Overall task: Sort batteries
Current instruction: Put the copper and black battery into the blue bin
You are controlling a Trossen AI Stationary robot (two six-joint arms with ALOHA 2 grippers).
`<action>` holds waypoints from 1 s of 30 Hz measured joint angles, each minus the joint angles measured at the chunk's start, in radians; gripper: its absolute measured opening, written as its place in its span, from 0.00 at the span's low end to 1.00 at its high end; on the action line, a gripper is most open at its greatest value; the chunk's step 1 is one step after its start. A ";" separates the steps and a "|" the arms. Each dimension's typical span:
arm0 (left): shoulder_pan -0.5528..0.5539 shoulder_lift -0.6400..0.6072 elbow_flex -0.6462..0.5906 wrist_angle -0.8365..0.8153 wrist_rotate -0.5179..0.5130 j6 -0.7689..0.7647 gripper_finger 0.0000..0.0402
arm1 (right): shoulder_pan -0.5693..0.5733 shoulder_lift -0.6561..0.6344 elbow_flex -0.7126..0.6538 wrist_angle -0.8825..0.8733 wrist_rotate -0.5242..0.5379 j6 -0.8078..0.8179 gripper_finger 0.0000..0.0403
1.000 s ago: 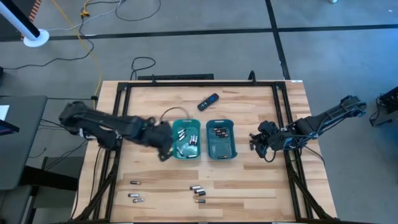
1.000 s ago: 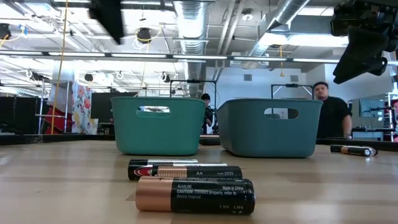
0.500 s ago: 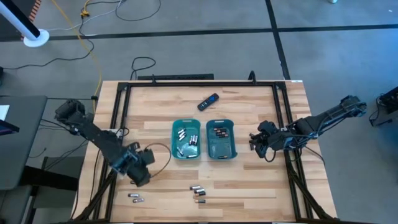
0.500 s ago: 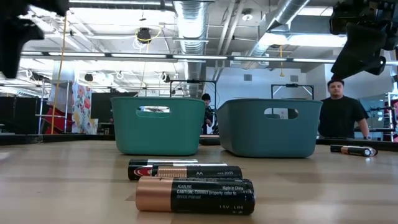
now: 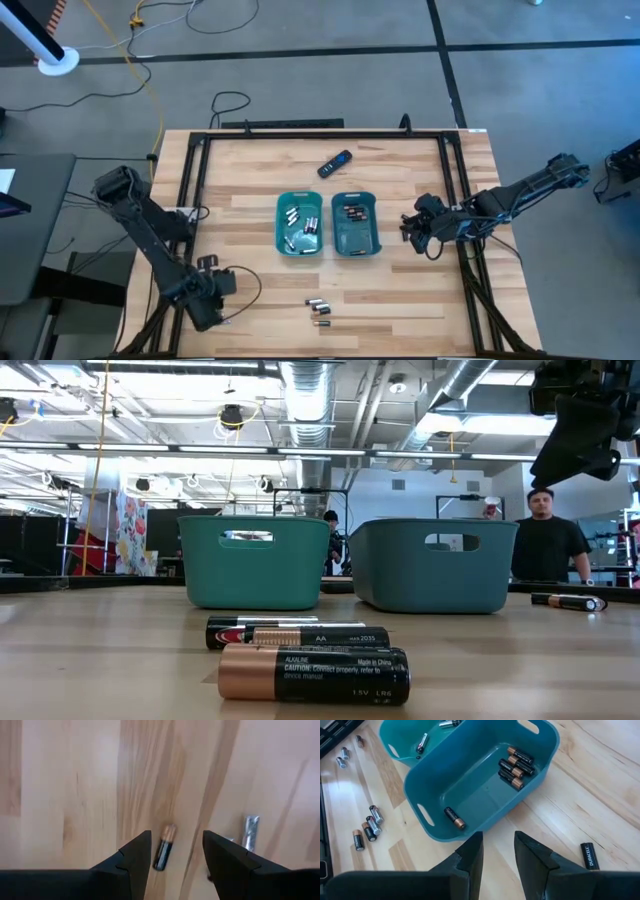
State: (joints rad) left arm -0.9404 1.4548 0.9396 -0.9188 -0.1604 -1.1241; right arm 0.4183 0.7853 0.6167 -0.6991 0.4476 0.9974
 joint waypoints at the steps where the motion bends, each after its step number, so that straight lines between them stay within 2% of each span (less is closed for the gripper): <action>1: -0.014 0.002 -0.007 0.000 -0.001 -0.019 0.43 | 0.000 0.000 0.000 0.000 0.000 0.000 0.31; 7: -0.060 0.003 -0.074 0.073 0.000 -0.051 0.43 | 0.000 0.000 0.000 0.001 0.000 0.007 0.31; 15: -0.066 0.003 -0.175 0.161 0.034 -0.027 0.43 | 0.000 0.000 0.000 0.004 0.000 0.048 0.31; 19: -0.066 -0.002 -0.247 0.244 0.080 -0.023 0.42 | 0.000 0.000 0.000 0.004 0.000 0.061 0.31; 23: -0.066 -0.002 -0.284 0.241 0.085 -0.059 0.34 | 0.000 0.000 0.000 0.004 0.000 0.061 0.31; 30: -0.065 -0.001 -0.287 0.232 0.088 0.008 0.09 | -0.002 0.000 0.000 0.003 0.000 0.060 0.31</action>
State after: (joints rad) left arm -1.0058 1.4536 0.6525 -0.6865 -0.0727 -1.1160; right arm 0.4160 0.7851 0.6167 -0.6957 0.4475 1.0576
